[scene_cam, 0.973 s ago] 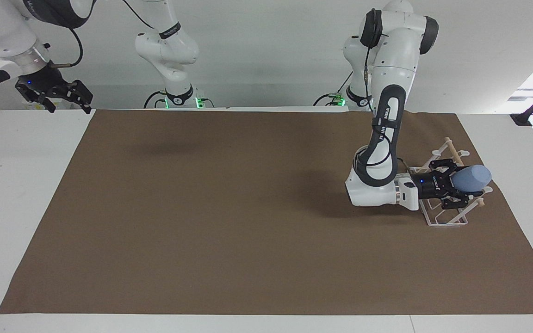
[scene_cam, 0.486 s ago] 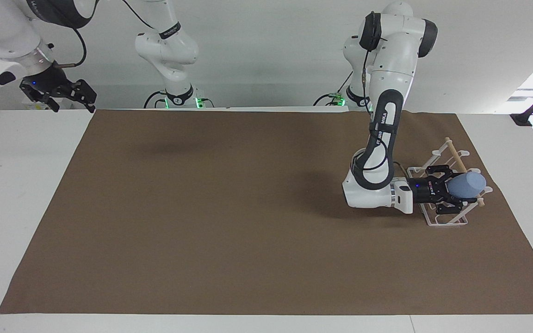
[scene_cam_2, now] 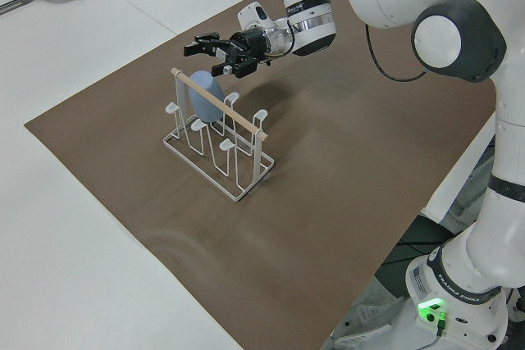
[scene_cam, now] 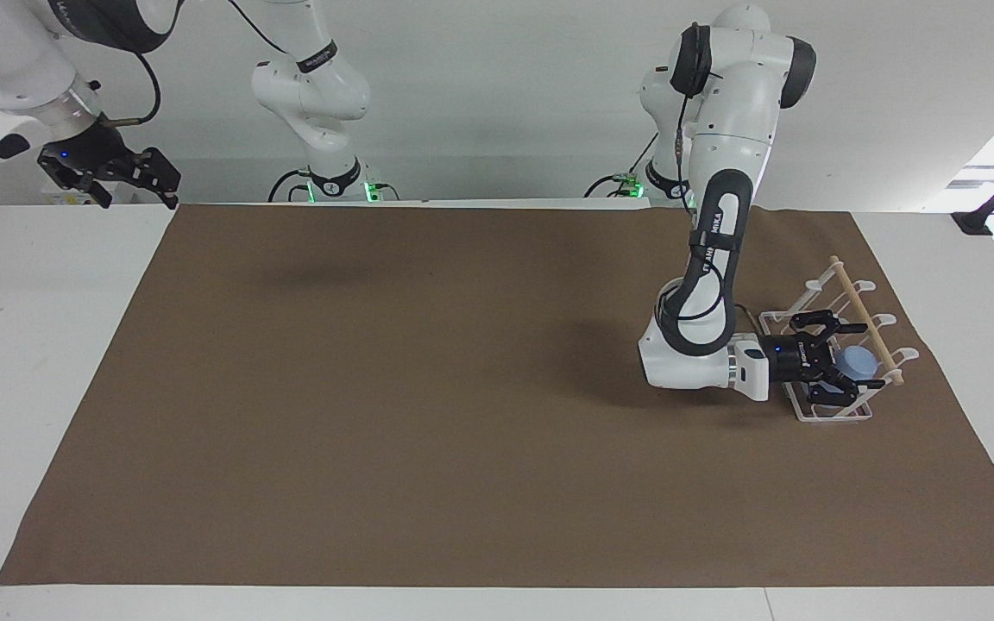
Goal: Hang cup on cup holder
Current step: 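Carry the cup with the left gripper onto a rack peg, then open the left gripper and release the cup on the rack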
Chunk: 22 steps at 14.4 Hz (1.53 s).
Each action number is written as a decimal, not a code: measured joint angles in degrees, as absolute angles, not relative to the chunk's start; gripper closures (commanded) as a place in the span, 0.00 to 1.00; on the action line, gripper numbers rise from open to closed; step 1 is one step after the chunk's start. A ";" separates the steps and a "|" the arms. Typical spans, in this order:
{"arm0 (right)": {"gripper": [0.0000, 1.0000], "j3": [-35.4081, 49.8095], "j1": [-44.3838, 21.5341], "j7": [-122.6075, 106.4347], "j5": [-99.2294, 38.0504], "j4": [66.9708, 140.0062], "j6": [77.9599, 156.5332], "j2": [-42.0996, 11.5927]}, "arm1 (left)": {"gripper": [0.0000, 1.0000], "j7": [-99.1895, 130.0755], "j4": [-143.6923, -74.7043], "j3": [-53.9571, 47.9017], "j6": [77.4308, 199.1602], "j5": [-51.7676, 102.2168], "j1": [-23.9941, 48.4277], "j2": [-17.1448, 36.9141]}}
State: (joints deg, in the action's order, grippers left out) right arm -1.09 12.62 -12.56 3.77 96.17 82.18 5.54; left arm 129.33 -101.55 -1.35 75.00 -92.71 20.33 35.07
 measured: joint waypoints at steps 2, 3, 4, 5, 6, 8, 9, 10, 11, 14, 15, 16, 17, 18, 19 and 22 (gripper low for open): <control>0.00 -1.09 12.61 -12.55 3.77 96.17 82.18 5.54 | 0.03 129.39 -101.34 -1.35 75.08 -92.60 20.33 35.06; 0.00 -1.09 12.60 -12.55 3.77 96.17 82.18 5.54 | 0.07 129.49 -101.02 -1.35 75.08 -92.43 20.33 34.99; 0.00 -1.08 12.59 -12.56 3.76 96.17 82.18 5.54 | 0.07 129.54 -100.62 -1.36 75.11 -92.33 20.33 34.64; 0.00 -1.08 12.58 -12.56 3.76 96.17 82.18 5.54 | 0.06 129.54 -100.27 -1.37 75.45 -92.30 20.34 34.03; 0.00 -1.07 12.57 -12.56 3.76 96.17 82.18 5.54 | 0.05 129.52 -100.05 -1.40 76.20 -92.21 20.34 33.12; 0.00 -1.07 12.56 -12.55 3.76 96.17 82.18 5.54 | 0.02 129.49 -99.99 -1.40 77.79 -91.99 20.33 31.08; 0.00 -1.06 12.56 -12.56 3.76 96.17 82.18 5.54 | 0.02 129.22 -99.95 -1.40 78.61 -91.77 20.33 30.04; 0.00 -1.06 12.56 -12.56 3.76 96.17 82.18 5.54 | 0.02 128.15 -99.91 -1.39 79.75 -90.93 20.32 28.77; 0.00 -1.06 12.56 -12.55 3.76 96.17 82.18 5.54 | 0.02 126.18 -99.90 -1.35 80.64 -89.83 20.26 27.44; 0.00 -1.06 12.56 -12.55 3.76 96.17 82.18 5.54 | 0.02 117.54 -99.86 -1.27 82.04 -88.02 19.31 24.10; 0.00 -1.06 12.56 -12.56 3.76 96.17 82.18 5.54 | 0.02 114.00 -99.75 -1.25 83.62 -86.05 18.79 22.73; 0.00 -1.06 12.56 -12.56 3.75 96.17 82.18 5.54 | 0.02 110.58 -99.61 -1.19 86.58 -83.20 18.03 20.92; 0.00 -1.06 12.56 -12.56 3.75 96.17 82.18 5.54 | 0.02 107.06 -99.47 -1.13 90.20 -80.59 17.11 18.63; 0.00 -1.06 12.56 -12.56 3.75 96.17 82.18 5.54 | 0.02 103.33 -99.39 -1.07 92.84 -78.81 16.08 16.17; 0.00 -1.06 12.56 -12.55 3.75 96.17 82.18 5.54 | 0.02 99.46 -99.35 -1.06 94.26 -77.10 14.91 13.81; 0.00 -1.06 12.56 -12.56 3.75 96.17 82.18 5.54 | 0.02 87.53 -98.09 -0.99 98.35 -65.25 10.94 9.18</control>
